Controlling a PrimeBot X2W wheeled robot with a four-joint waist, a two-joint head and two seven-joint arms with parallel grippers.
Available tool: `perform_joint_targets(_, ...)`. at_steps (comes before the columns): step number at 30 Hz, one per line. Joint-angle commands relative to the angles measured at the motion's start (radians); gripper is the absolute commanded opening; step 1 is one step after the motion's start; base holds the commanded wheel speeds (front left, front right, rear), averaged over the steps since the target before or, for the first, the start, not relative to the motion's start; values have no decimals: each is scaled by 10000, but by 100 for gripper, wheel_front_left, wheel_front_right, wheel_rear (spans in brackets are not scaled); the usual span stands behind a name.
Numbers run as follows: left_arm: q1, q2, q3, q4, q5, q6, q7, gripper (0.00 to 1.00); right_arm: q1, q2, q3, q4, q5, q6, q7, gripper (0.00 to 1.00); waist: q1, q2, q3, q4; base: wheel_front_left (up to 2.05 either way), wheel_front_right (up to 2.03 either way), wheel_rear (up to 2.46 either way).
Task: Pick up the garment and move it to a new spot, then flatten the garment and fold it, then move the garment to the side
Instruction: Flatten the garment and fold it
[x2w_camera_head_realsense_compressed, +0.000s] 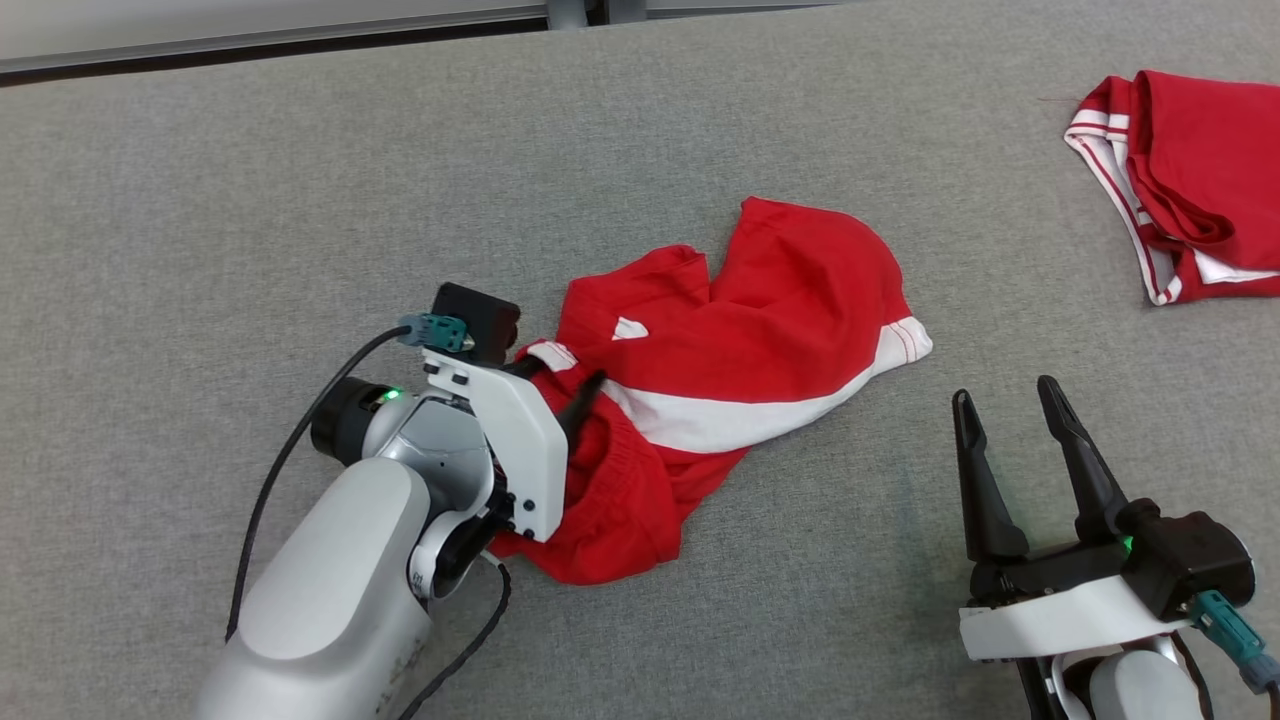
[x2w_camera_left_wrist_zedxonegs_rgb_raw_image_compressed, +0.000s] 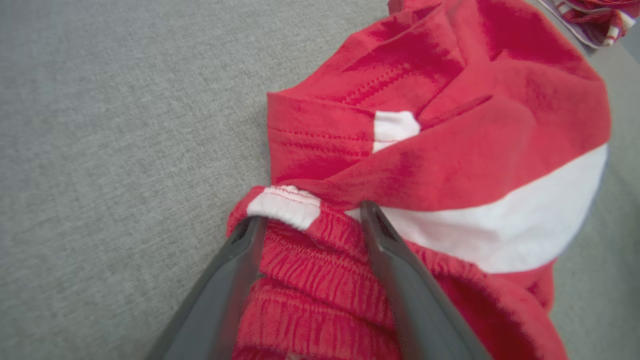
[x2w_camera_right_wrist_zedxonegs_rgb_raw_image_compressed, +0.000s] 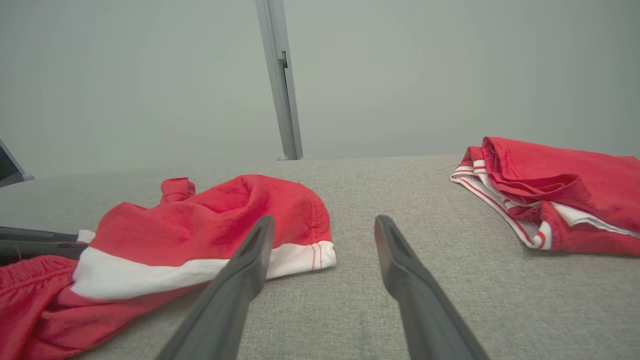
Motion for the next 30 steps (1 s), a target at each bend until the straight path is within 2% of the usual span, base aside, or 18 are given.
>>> perform_joint_targets(1, -206, 15, 108, 106, 13, 10, -282, 0, -130, 6, 48, 23, 61, -19, -1, 100, 0, -1, 13, -75, 0, 0, 0)
perform_joint_targets(3, -330, -8, 193, 181, 93, 24, -741, 0, -145, -6, 8, 3, 76, -19, -2, 100, 0, -1, -1, -136, 0, 0, 0)
perform_joint_targets(8, -644, 8, 237, 82, 339, -250, -2124, 0, -12, -45, -103, 36, 74, -18, -2, 100, 0, -1, -151, -169, 0, 0, 0)
perform_joint_targets(15, -1666, 371, -287, -1171, 1560, -592, -4429, 0, 97, -67, -173, 21, 98, -18, -2, 100, 0, -1, -513, 154, 0, 0, 0)
perform_joint_targets(19, -1432, 630, -934, -2274, 1041, -841, -4600, 0, 154, -102, -210, -9, 98, -18, 0, 100, 0, -1, -615, 315, 0, 0, 0)
perform_joint_targets(24, 168, 2319, -2072, -4314, -199, -882, -3551, 0, 221, -179, -327, -153, 69, -13, -2, 100, 0, -1, -539, 561, 0, 0, 0)
perform_joint_targets(27, 1542, 3315, -2359, -5172, -625, -888, -3375, 0, 326, -283, -467, -202, 49, -15, -2, 100, 0, -1, -399, 719, 0, 0, 0)
perform_joint_targets(30, 2824, 3795, -2530, -5619, -983, -826, -3582, 0, 418, -349, -615, -239, 45, -15, -2, 100, 0, -1, -286, 906, 0, 0, 0)
